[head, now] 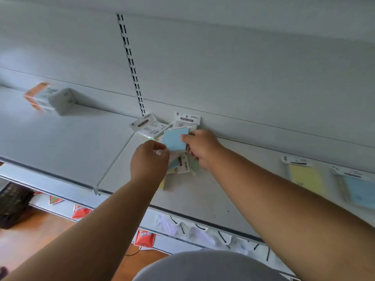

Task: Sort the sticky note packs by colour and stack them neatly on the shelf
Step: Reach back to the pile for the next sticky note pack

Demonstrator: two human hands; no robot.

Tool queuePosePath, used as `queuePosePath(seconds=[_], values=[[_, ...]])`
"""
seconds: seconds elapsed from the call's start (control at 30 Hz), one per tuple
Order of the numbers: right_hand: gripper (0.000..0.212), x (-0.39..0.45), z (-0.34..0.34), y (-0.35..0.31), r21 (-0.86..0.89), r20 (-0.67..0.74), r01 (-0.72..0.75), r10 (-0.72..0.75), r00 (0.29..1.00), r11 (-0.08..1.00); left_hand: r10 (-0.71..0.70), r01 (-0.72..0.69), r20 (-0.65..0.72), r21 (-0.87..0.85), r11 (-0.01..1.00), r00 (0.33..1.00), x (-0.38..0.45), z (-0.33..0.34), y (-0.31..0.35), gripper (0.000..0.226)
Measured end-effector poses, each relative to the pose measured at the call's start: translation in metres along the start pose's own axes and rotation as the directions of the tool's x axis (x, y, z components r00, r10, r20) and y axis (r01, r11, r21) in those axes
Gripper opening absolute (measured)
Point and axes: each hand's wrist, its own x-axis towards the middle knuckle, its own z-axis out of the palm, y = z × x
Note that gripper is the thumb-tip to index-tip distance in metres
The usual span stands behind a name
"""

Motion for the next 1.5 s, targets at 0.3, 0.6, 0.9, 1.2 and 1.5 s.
queuePosePath(seconds=[0.3, 0.6, 0.9, 1.2, 1.5], values=[[0.020, -0.055, -0.124, 0.050, 0.312, -0.021, 0.030, -0.025, 0.999, 0.950, 0.203, -0.182, 0.165, -0.134, 0.974, 0.965, -0.047, 0.062, 0.043, 0.022], [0.011, -0.103, -0.250, 0.115, 0.149, -0.374, 0.060, 0.000, 0.927, 0.987, 0.362, -0.370, 0.482, -0.082, 0.925, 0.798, -0.129, 0.148, 0.108, 0.007], [0.021, -0.134, -0.383, 0.174, -0.356, -0.434, -0.114, -0.056, 0.899, 0.927, 0.332, -0.467, 0.612, 0.069, 0.882, 0.718, -0.233, 0.234, 0.165, 0.016], [0.026, -0.143, -0.427, 0.202, -0.590, -0.252, -0.257, 0.128, 0.959, 0.766, 0.198, -0.540, 0.687, 0.326, 0.776, 0.699, -0.280, 0.273, 0.180, 0.023], [0.022, -0.140, -0.410, 0.191, -0.795, -0.248, -0.184, -0.032, 0.968, 0.579, 0.221, -0.511, 0.637, 0.314, 0.800, 0.738, -0.277, 0.256, 0.164, 0.026]])
